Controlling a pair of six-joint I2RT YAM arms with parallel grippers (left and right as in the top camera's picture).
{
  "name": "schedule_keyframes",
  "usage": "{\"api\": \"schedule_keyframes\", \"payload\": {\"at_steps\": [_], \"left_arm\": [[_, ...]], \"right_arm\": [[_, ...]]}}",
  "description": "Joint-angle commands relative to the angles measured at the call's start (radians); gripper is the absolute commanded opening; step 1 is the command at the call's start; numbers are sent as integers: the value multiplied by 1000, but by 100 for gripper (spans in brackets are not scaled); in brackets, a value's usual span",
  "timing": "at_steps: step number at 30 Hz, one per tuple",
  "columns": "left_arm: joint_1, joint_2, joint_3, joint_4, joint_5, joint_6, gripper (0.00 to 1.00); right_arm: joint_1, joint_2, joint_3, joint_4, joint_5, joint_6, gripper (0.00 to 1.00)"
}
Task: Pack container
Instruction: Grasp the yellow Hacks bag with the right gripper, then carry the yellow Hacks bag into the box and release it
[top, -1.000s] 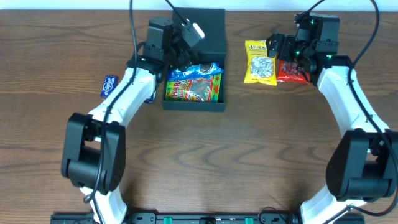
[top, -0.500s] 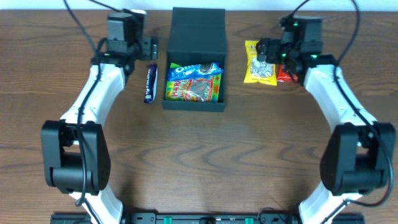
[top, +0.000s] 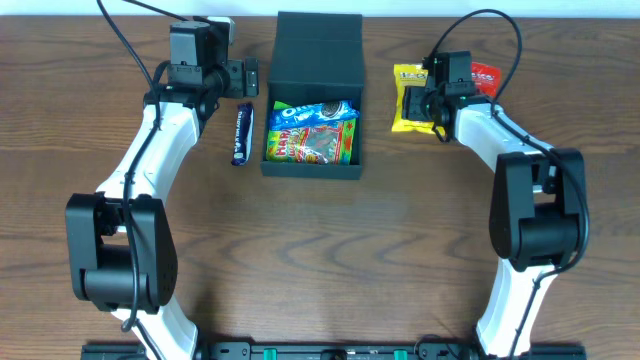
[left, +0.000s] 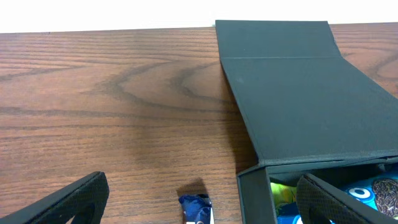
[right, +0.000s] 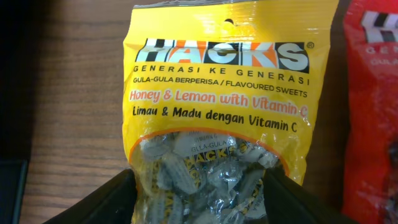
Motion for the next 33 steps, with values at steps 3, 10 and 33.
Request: {"api": "schedule_keyframes", "payload": {"at_steps": [3, 10, 33], "left_arm": [[0, -16, 13, -4, 7, -4, 98], [1, -16, 13, -3, 2, -3, 98], [94, -69, 13, 19, -184, 58, 95]], "right_arm": [[15, 29, 13, -8, 30, -7, 23], [15, -8, 23, -68, -37, 38, 1], [410, -356, 64, -150, -152, 34, 1]]}}
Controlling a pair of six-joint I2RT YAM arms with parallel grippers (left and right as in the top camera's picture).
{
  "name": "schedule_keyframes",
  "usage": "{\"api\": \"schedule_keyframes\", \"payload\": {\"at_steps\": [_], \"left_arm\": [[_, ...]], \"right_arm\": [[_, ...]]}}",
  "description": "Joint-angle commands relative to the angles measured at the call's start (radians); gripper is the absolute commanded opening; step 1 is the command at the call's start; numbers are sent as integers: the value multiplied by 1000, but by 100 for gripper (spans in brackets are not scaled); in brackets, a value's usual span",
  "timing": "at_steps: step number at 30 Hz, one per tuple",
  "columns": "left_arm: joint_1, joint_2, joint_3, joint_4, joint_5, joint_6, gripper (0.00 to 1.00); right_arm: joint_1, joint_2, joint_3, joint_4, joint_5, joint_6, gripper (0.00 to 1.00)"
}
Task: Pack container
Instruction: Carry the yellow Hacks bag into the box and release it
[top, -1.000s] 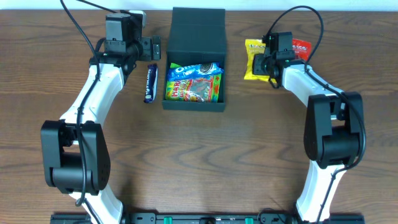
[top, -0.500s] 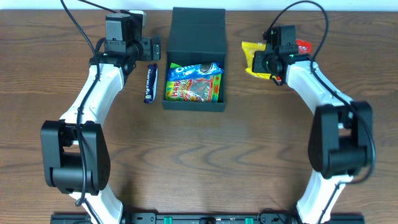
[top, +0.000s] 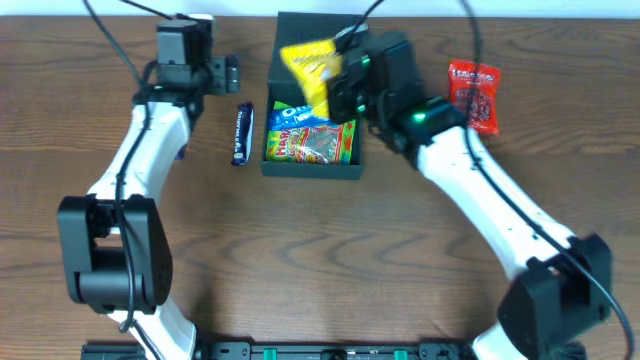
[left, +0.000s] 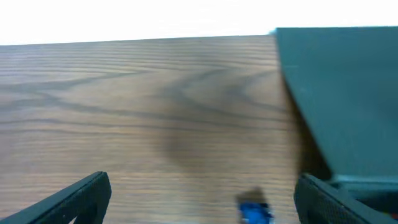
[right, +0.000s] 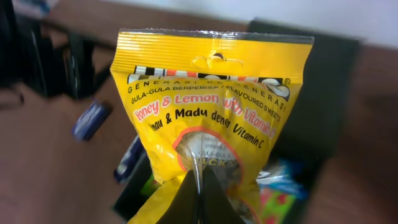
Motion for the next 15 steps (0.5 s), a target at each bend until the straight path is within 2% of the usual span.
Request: {"api": "schedule_keyframes", "payload": {"at_steps": [1, 7, 11, 13, 15], "left_arm": [[50, -64, 14, 4, -28, 14, 95], [116, -118, 14, -37, 106, 277, 95], [165, -142, 14, -45, 266, 313, 95], [208, -151, 14, -48, 425, 313, 95], [241, -155, 14, -48, 521, 312, 95]], "right_arm": [[39, 30, 0, 11, -15, 8, 1], [87, 137, 0, 91, -15, 57, 1], [89, 192, 0, 105, -15, 139, 1], [92, 225, 0, 104, -15, 151, 1], [97, 243, 0, 96, -14, 156, 1]]}}
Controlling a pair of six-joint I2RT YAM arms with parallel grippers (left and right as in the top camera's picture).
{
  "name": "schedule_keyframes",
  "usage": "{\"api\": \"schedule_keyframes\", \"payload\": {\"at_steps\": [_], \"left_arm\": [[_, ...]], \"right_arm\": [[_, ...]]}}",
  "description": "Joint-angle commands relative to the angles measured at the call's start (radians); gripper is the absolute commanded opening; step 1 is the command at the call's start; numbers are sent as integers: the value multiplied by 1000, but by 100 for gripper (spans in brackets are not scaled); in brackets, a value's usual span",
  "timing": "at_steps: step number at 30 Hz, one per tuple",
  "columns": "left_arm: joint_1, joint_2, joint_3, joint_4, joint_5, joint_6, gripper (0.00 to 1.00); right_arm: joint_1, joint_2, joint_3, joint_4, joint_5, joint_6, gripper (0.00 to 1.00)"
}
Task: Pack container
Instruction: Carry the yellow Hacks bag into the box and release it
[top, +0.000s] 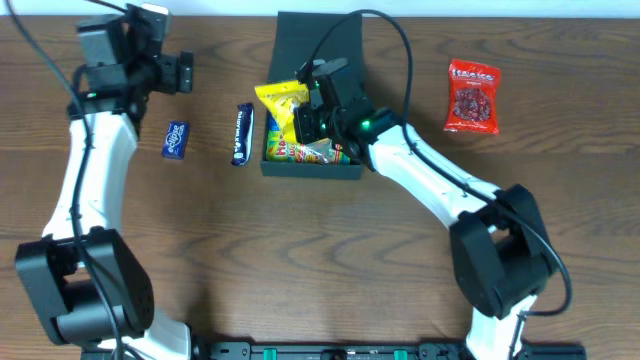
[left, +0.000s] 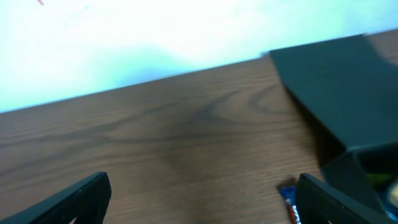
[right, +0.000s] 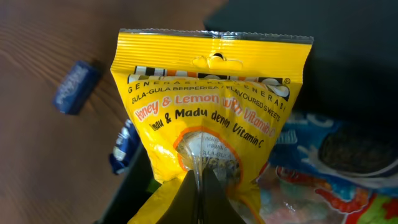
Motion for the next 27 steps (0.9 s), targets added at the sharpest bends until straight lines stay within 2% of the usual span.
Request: {"api": "schedule_keyframes", "payload": {"at_steps": [1, 9, 15, 17, 19, 22, 24, 27], "left_arm": [[49, -30, 13, 0, 218, 32, 95], [68, -44, 13, -7, 226, 32, 95], [68, -44, 13, -8, 225, 32, 95], [68, -44, 13, -8, 225, 28, 95], [68, -44, 13, -11, 225, 28, 95], [68, -44, 13, -12, 225, 28, 95], [68, -44, 13, -14, 225, 28, 95], [68, -44, 13, -14, 225, 28, 95]], "right_arm": [[18, 16, 0, -6, -7, 55, 1], [47, 21, 0, -53, 107, 170, 1], [93, 56, 0, -56, 124, 177, 3], [107, 68, 0, -55, 124, 177, 47], [113, 66, 0, -45, 125, 175, 60], [111, 48, 6, -30, 125, 172, 88], [105, 30, 14, -32, 125, 172, 93], [84, -32, 19, -33, 128, 159, 93]]}}
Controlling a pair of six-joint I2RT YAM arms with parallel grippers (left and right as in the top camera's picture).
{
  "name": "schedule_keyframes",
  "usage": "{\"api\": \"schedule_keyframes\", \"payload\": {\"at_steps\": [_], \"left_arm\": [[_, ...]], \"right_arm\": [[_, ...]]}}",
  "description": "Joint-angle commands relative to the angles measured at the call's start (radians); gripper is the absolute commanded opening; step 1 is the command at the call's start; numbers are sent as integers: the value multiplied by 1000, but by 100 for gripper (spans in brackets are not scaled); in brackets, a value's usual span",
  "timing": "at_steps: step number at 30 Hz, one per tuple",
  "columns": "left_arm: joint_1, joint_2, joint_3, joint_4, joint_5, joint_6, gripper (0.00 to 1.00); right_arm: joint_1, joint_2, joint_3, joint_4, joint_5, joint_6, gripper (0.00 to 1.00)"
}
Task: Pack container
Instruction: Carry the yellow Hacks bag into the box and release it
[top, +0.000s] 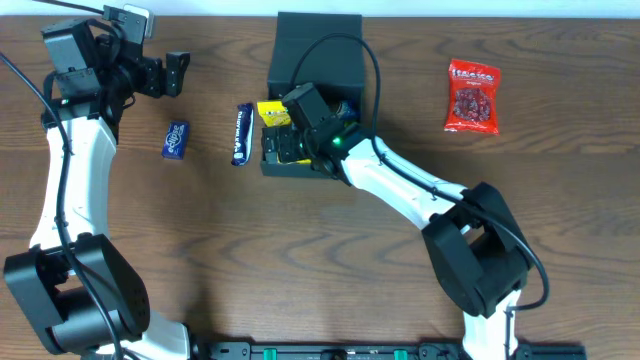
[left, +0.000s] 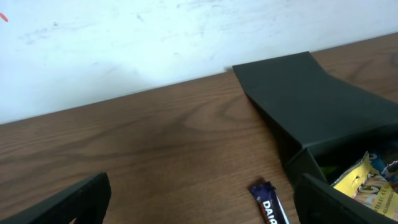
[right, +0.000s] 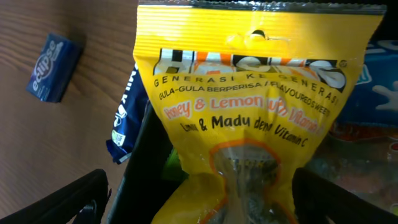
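The black container (top: 300, 166) stands open at the table's back centre, its lid (top: 318, 45) folded away behind it. A yellow Hacks sweets bag (right: 249, 124) lies in the box's left part on top of other snack packs, also seen as the yellow bag (top: 271, 113) from overhead. My right gripper (top: 300, 118) hovers right over it, open, fingers wide on either side (right: 199, 205). My left gripper (top: 165, 74) is open at the back left, holding nothing (left: 199, 205). A dark blue bar (top: 242, 133) lies just left of the box.
A small blue packet (top: 175, 139) lies on the table left of the bar. A red sweets bag (top: 473, 95) rests at the back right. A white wall (left: 155, 37) runs behind the table's far edge.
My right gripper, then shut on the yellow bag above the box's left edge, has opened; the bag now rests in the box. The left arm has shifted slightly further left.
At first my right gripper stood open around the yellow bag lying right of the box. It then held the bag above the box lid, later low at the box's left side. Now the bag is released inside. My left gripper moved from beside the box to the back left.
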Motion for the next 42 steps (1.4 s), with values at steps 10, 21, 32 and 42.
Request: {"api": "schedule_keyframes", "payload": {"at_steps": [10, 21, 32, 42], "left_arm": [[2, -26, 13, -3, 11, 13, 95], [2, -26, 13, -18, 11, 13, 95], [2, -26, 13, -22, 11, 13, 95], [1, -26, 13, -23, 10, 13, 95]], "right_arm": [[-31, -141, 18, 20, 12, -138, 1], [-33, 64, 18, 36, -35, -142, 1], [-35, 107, 27, 139, -87, -143, 1], [-111, -84, 53, 90, -111, -143, 1]]}}
